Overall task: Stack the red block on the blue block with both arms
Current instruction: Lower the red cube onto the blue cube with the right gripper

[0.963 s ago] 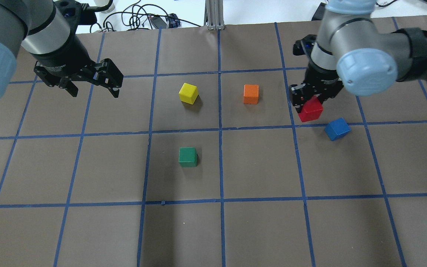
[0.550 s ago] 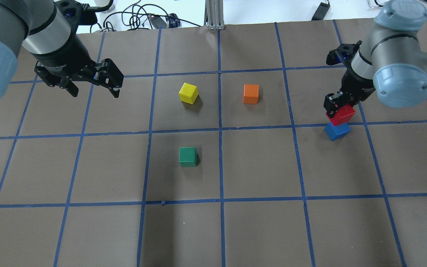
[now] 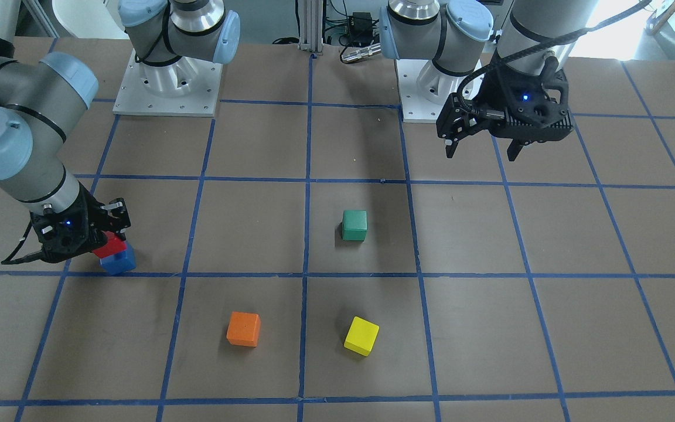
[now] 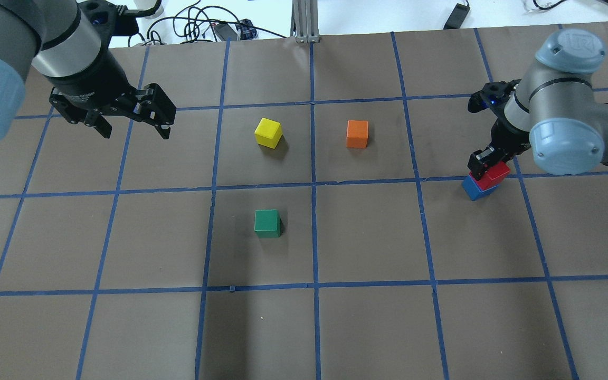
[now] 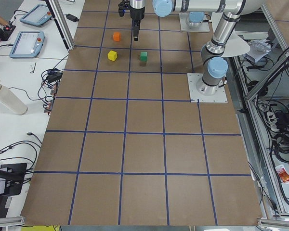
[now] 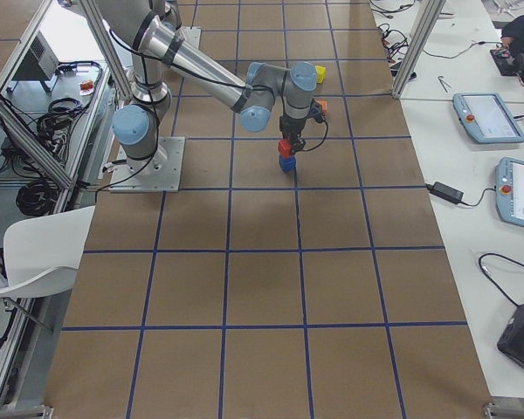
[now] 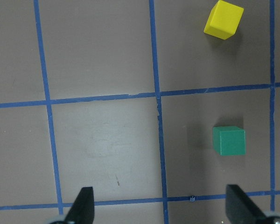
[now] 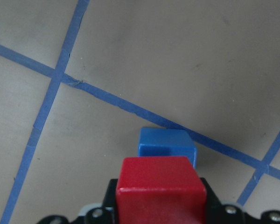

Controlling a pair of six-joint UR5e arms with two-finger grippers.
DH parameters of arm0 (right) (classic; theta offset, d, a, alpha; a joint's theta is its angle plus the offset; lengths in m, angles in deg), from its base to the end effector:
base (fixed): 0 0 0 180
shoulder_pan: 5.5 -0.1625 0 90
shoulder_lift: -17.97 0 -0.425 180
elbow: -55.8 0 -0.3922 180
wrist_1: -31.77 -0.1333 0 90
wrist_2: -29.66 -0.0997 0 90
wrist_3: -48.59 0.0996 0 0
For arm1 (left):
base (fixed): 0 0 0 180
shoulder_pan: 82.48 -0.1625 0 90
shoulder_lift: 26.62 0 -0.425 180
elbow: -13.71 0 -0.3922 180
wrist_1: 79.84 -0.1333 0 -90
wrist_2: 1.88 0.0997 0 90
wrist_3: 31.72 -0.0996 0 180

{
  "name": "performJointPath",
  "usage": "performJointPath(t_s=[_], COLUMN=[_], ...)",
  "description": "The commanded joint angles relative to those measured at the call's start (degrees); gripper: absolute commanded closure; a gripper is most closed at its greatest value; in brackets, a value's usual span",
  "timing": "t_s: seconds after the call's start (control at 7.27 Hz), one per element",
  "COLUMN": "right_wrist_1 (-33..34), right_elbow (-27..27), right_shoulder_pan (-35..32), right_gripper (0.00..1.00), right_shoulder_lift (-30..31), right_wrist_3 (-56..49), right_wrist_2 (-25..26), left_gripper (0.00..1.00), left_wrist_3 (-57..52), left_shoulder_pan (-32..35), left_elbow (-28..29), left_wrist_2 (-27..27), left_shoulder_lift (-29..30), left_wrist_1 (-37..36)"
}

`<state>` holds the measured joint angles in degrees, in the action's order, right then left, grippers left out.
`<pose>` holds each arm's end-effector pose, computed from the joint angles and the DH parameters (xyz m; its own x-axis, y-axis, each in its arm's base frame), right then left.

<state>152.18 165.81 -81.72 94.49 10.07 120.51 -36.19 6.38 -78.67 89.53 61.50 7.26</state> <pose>0.0041 -0.5368 0.2546 -0.9081 -0.4183 -0.0219 -0.4188 0.9066 0.0513 -0.1212 -0.4845 0.4885 -0.9980 0.0570 -0.0278 0.0581 0.9975 -0.0398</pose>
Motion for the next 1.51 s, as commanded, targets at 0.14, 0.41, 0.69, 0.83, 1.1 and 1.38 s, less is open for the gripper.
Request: performJointPath(t_s=[0.14,0.41,0.69,0.83,1.1,1.38], right_wrist_1=[0.1,1.9,1.8,1.8,1.9,1.8], right_elbow=[0.0,0.0,0.0,0.0,0.0,0.0], right_shoulder_pan=[0.4,0.7,0.7,0.7,0.7,0.7], right_gripper=[1.0,1.0,1.0,1.0,0.87,0.58], right_shoulder_lift=[-0.9,-1.5,-1.4,-1.5,-1.5,-1.5], right_wrist_3=[0.4,0.2,0.8,0.7,0.8,0.8], right_wrist_2=[0.2,0.3,0.2,0.2,0.3,0.3], left_gripper=[0.0,0.0,0.0,0.0,0.0,0.0], left_wrist_3=[0.2,0.1,0.1,0.1,0.1,0.1], left_shoulder_pan=[0.0,0.0,0.0,0.0,0.0,0.0], left_elbow=[0.1,0.1,0.1,0.1,0.1,0.1], left_wrist_2=[0.0,0.0,0.0,0.0,0.0,0.0], left_shoulder_lift=[0.1,0.0,0.0,0.0,0.0,0.0], left_wrist_1=[-0.1,-0.1,-0.1,-0.1,-0.1,-0.1])
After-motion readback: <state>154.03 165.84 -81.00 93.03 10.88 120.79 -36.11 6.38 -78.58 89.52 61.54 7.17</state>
